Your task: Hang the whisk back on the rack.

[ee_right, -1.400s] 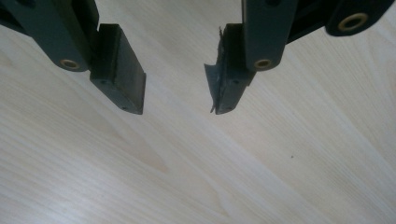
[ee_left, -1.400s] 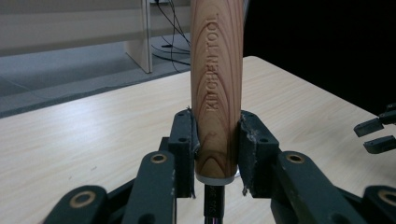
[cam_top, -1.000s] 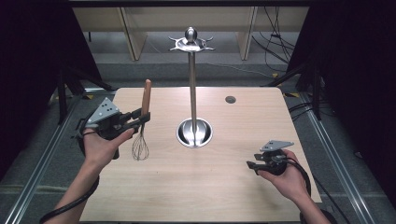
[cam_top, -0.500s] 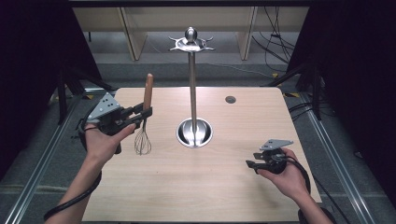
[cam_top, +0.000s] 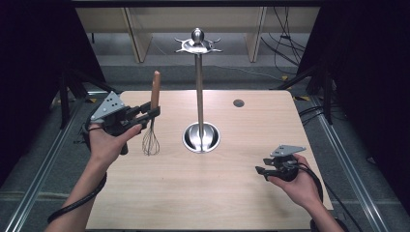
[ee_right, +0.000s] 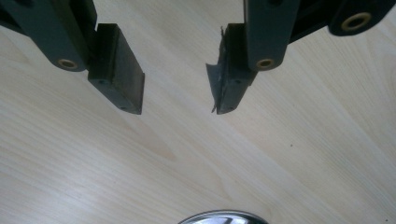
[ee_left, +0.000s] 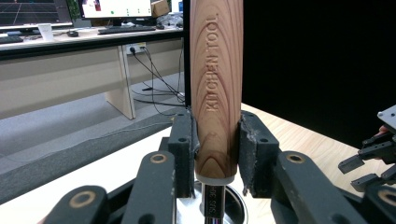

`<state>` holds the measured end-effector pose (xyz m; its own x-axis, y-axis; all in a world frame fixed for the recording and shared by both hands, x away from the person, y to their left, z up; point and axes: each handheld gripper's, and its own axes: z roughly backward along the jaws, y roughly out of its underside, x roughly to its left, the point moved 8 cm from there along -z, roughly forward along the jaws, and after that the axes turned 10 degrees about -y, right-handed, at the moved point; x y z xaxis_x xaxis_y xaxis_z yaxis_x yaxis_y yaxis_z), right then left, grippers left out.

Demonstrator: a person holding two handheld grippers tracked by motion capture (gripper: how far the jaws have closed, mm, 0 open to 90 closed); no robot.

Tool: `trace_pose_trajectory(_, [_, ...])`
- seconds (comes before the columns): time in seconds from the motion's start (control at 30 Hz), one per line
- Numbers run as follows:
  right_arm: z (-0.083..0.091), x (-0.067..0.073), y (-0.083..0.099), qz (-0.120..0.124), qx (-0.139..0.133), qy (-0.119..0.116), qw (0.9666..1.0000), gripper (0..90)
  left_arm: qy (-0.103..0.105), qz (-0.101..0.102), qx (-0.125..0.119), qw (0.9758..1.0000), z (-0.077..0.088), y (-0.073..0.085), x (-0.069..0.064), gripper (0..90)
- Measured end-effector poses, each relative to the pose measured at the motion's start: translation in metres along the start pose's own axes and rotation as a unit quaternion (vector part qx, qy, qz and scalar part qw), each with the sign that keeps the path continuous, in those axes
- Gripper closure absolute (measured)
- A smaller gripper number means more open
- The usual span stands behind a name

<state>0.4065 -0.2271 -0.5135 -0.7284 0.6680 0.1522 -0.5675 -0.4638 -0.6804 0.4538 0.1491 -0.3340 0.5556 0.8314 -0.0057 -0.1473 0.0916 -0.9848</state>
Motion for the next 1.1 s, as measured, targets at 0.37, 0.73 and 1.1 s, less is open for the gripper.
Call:
trace_pose_trajectory(0.37, [0.001,-0.003,-0.001,-0.008,-0.014,0.001,0.9999,51.7,0.000,-0.015,-0.016,0.9998,-0.008,-0.015,-0.003,68.5])
trace_pose_trajectory(0.73, [0.000,-0.003,0.001,-0.002,-0.006,0.001,1.0000,52.2,0.002,-0.014,-0.026,0.9996,-0.015,-0.029,-0.002,68.5])
trace_pose_trajectory(1.1, [0.000,-0.003,0.001,-0.002,-0.003,0.002,1.0000,52.1,0.003,-0.015,-0.028,0.9995,-0.018,-0.035,-0.004,68.5])
